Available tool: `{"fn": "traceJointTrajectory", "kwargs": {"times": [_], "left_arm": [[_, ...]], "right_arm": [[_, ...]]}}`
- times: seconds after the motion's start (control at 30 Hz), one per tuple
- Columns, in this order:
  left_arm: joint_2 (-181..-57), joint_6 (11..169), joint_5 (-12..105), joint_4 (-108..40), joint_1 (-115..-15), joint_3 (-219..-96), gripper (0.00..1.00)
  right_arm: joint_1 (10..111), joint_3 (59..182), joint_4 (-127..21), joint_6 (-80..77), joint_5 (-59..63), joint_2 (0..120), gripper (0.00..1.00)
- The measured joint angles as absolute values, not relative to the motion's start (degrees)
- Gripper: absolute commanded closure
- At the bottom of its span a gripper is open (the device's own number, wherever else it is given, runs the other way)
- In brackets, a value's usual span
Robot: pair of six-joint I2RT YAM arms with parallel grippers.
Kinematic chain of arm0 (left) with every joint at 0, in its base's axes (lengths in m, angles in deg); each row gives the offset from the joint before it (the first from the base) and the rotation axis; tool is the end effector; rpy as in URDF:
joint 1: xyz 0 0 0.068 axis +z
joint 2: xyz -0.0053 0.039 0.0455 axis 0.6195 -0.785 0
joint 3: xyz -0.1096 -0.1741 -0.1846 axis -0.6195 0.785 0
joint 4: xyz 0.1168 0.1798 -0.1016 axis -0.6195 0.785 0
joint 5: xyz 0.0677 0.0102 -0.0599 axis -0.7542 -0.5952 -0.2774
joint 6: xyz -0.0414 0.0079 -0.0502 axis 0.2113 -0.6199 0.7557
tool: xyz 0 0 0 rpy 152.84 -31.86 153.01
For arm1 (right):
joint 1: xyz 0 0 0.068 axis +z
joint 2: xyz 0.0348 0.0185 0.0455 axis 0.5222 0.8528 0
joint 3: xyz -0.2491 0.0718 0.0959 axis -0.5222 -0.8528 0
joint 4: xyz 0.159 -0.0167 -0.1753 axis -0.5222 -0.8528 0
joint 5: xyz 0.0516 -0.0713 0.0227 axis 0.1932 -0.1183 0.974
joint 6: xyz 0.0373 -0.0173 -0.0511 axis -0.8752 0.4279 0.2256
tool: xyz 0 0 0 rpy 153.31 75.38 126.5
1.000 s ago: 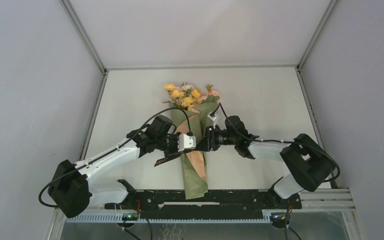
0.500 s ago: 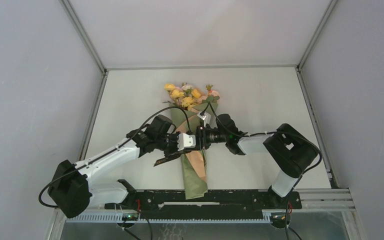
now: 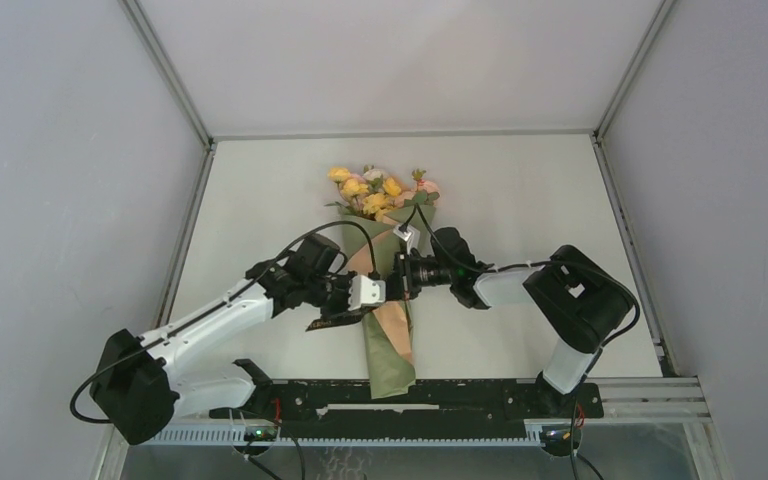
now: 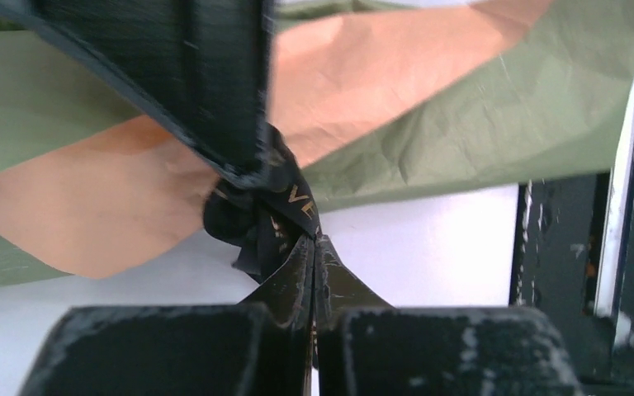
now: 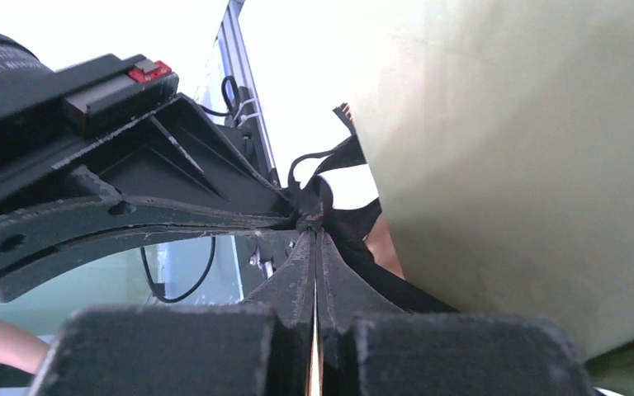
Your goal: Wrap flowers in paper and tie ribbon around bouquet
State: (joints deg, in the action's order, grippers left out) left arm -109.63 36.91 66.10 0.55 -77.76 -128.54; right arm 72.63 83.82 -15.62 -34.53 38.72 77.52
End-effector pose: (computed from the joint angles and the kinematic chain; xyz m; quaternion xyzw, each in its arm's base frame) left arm 0.1421 -0.1484 0.2293 0.6582 0.6564 -0.2248 0.2922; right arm 0.2212 0.2409 0.1775 -0.2162 0.7683 0.5719 0.1893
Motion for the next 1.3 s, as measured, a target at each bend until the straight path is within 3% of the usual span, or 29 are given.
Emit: {"fn": "traceJointTrajectory", "kwargs": {"times": [0.37, 0.43, 0.53, 0.67, 0.83, 0.9, 0.97, 1.0, 1.1, 1.13, 1.3], "left_arm": [[-108.2, 17.5, 66.1, 15.2, -79.9, -127.4, 0.95], [-108.2, 15.0, 65.8, 15.6, -80.6, -126.7, 0.86], [-108.2, 12.1, 65.5, 15.8, -81.0, -125.7, 0.57], [-108.0, 9.9, 64.5, 15.3, -81.1, -125.5, 0.39], [-106.5, 8.7, 63.3, 16.0, -80.3, -126.1, 0.31], [-106.0, 7.9, 63.4, 18.2, -79.7, -127.1, 0.37], [-105.9, 8.1, 63.7, 20.0, -78.6, -128.2, 0.49], [-105.9, 8.7, 63.8, 20.2, -77.7, -128.6, 0.50], [-107.0, 13.2, 63.9, 16.9, -71.6, -129.9, 0.22], [-107.9, 15.3, 63.6, 13.8, -69.0, -130.1, 0.18], [-112.6, 21.0, 62.8, 2.6, -65.6, -130.0, 0.15]], "right_arm": [[71.0, 83.8, -17.0, -34.5, 37.0, 77.2, 0.97], [71.0, 83.8, -17.6, -34.5, 37.0, 76.8, 0.89], [71.0, 83.8, -19.3, -34.3, 37.3, 75.0, 0.75], [70.8, 83.8, -22.9, -33.4, 38.3, 69.6, 0.59], [69.4, 83.8, -30.7, -30.8, 38.3, 60.1, 0.50], [68.5, 83.8, -34.2, -29.9, 37.1, 57.0, 0.47], [67.4, 83.8, -38.4, -29.2, 34.3, 53.9, 0.43], [67.1, 83.8, -40.2, -29.1, 32.8, 52.9, 0.38], [66.2, 83.8, -45.0, -29.0, 27.8, 52.1, 0.25], [66.0, 83.8, -46.4, -29.1, 26.4, 52.7, 0.24], [66.0, 83.8, -48.2, -29.4, 23.6, 56.9, 0.31]]}}
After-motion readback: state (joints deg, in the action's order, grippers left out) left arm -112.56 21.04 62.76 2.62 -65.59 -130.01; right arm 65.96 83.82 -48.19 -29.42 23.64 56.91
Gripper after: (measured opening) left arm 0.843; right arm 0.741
